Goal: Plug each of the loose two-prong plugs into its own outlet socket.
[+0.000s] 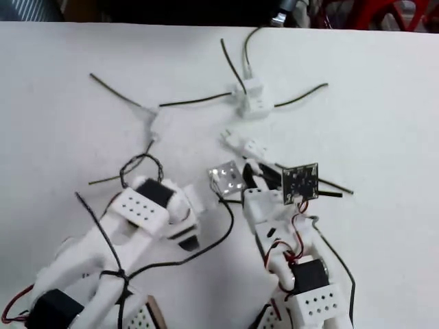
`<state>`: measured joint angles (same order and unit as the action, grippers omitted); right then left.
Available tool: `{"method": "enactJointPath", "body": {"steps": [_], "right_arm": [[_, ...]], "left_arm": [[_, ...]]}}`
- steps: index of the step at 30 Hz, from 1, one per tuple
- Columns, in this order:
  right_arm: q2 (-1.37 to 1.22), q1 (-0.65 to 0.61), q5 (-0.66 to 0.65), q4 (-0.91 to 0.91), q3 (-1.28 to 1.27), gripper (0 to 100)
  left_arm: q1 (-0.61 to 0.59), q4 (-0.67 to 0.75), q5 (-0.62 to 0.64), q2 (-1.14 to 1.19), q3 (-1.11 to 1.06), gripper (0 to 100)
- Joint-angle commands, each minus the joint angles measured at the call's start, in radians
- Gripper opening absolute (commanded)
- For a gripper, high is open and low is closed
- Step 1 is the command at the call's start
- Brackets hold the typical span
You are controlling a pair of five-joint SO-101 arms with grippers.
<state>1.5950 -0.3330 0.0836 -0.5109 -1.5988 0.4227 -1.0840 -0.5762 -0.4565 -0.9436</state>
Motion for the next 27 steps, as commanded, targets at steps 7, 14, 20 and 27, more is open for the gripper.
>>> {"method": "enactJointPath", "body": {"steps": [7,14,20,27], "right_arm": [[-0.005,0.002,0.003,0.024,0.040,1.7],[-0.005,0.002,0.003,0.024,0.040,1.7],[-0.005,0.002,0.003,0.024,0.038,1.7],[-0.005,0.002,0.003,0.024,0.038,1.7]], "left_arm": [[-0.084,0.049,-0.089,0.004,-0.008,28],[-0.073,0.052,-0.097,0.010,-0.008,28],[-0.084,0.063,-0.089,0.229,0.084,28],[-0.147,-0.038,-0.092,0.504,0.367,28]]}}
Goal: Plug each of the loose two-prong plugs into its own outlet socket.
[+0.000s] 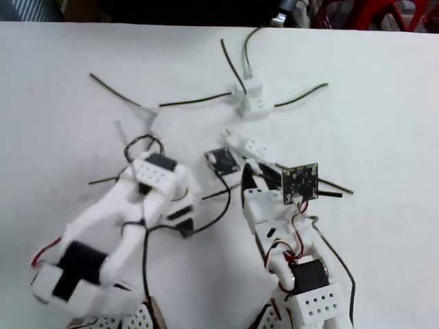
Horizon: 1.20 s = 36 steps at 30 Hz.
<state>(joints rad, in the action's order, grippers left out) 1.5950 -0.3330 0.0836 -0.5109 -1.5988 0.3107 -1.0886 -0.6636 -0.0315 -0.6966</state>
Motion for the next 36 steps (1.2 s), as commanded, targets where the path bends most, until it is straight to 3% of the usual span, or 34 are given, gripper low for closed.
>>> {"method": "enactJointPath", "body": {"steps": [1,9,19,22,29,36], "right_arm": [[-0.005,0.004,0.003,0.024,0.038,1.7],[-0.005,0.002,0.003,0.024,0.037,1.7],[-0.005,0.001,0.002,0.024,0.037,1.7],[-0.005,-0.001,0.002,0.021,0.037,1.7],[-0.008,-0.064,-0.058,0.012,0.028,1.7],[-0.008,-0.185,-0.118,-0.047,0.015,1.7]], "left_arm": [[-0.050,-0.048,-0.006,0.114,0.167,28],[-0.214,-0.238,-0.012,0.292,0.519,28],[-0.246,-0.546,-0.012,0.291,0.818,28],[-0.272,-0.603,0.038,0.245,0.878,28],[-0.335,-0.608,0.087,-0.124,0.812,28],[-0.472,-0.523,0.141,-0.444,0.496,28]]}}
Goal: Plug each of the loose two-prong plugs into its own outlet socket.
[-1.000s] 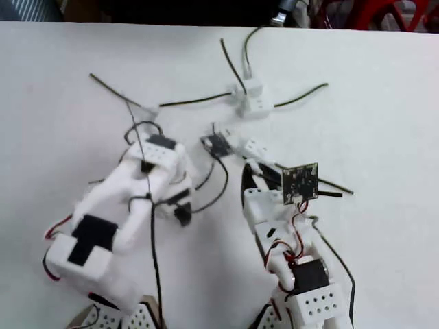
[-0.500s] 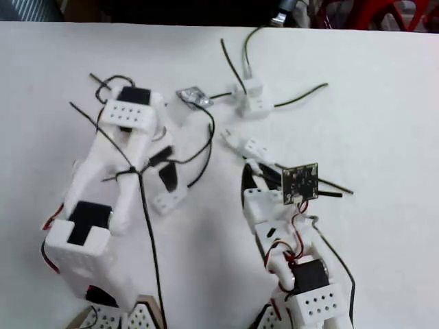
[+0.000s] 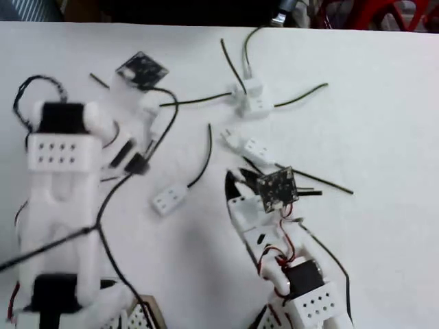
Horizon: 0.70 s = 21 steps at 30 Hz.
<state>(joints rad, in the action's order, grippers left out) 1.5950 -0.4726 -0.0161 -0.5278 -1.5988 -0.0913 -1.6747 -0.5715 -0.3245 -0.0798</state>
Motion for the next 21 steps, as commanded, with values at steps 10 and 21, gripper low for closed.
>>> {"method": "enactJointPath", "body": {"steps": [10,21], "right_arm": [[-0.039,-0.309,-0.025,-0.222,0.150,1.6],[-0.622,-0.389,0.011,-0.124,0.468,1.6]], "left_arm": [[-0.340,0.414,0.245,-0.509,-0.686,28],[-0.384,0.816,0.390,-0.634,-1.111,28]]}}
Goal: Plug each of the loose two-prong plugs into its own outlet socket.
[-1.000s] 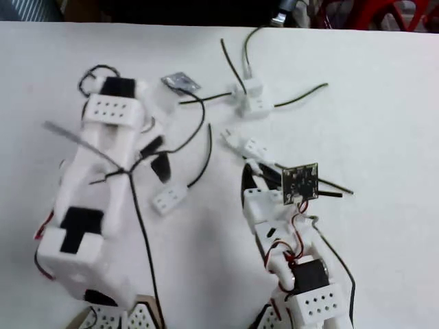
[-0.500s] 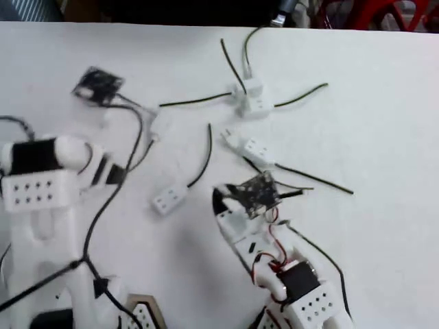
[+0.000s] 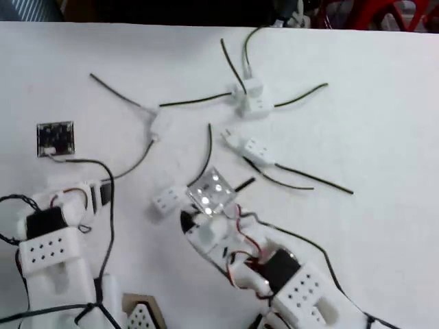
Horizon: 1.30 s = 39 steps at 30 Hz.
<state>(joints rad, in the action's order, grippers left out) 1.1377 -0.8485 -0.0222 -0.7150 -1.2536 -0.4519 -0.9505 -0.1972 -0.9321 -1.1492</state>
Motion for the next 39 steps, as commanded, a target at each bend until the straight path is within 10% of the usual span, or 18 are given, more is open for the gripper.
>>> {"method": "enactJointPath", "body": {"steps": [1,14,39], "right_arm": [[-0.225,-0.024,0.015,0.094,0.143,1.6],[-0.834,-0.084,0.023,0.196,0.431,1.7],[-0.909,-0.033,0.057,0.236,0.457,1.7]], "left_arm": [[-0.035,0.115,0.015,-0.025,-0.058,28],[-0.071,0.180,0.014,-0.025,-0.117,28],[-0.071,0.180,0.012,-0.025,-0.118,28]]}}
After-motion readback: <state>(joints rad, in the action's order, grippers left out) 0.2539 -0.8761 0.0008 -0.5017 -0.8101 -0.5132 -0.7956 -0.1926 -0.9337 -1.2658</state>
